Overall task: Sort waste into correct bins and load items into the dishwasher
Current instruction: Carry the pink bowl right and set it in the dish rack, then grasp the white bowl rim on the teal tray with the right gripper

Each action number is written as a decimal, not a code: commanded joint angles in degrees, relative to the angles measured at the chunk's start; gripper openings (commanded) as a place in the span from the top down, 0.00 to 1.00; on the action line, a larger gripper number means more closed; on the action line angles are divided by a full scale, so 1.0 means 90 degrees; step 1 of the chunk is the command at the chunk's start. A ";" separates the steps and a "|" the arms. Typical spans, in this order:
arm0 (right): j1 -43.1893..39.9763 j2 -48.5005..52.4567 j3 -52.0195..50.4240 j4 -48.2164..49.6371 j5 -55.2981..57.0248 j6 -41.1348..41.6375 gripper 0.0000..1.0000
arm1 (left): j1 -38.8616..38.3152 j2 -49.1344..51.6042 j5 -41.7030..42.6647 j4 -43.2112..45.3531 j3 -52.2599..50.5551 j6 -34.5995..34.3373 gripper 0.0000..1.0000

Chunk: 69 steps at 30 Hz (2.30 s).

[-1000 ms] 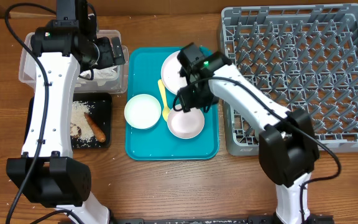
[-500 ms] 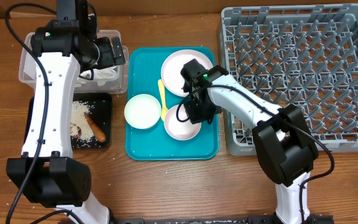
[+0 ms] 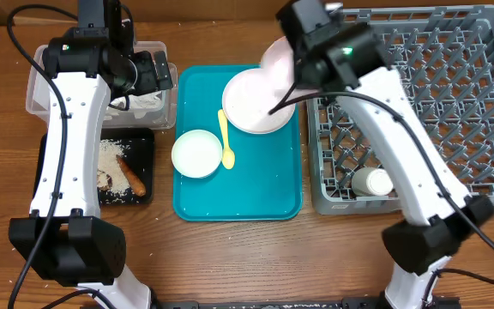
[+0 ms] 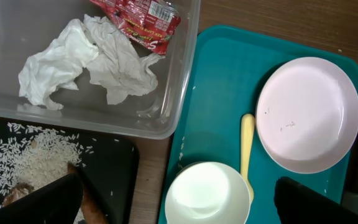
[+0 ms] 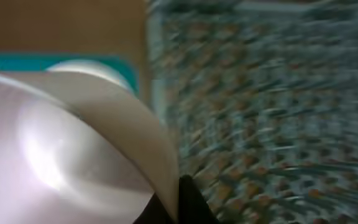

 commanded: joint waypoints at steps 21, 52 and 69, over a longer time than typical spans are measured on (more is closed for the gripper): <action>-0.1093 0.2837 -0.0066 0.4750 0.4286 -0.3087 0.96 | 0.0034 -0.0095 0.0058 0.0007 0.0063 0.0170 0.00; -0.0005 0.3155 0.0323 0.3640 0.5039 -0.3062 0.06 | 0.0032 -0.0095 0.0061 0.0007 0.0063 0.0170 0.00; 0.0228 0.2110 0.0556 0.0532 -0.5625 -0.2193 0.17 | 0.0034 -0.0095 0.0061 0.0007 0.0063 0.0170 0.00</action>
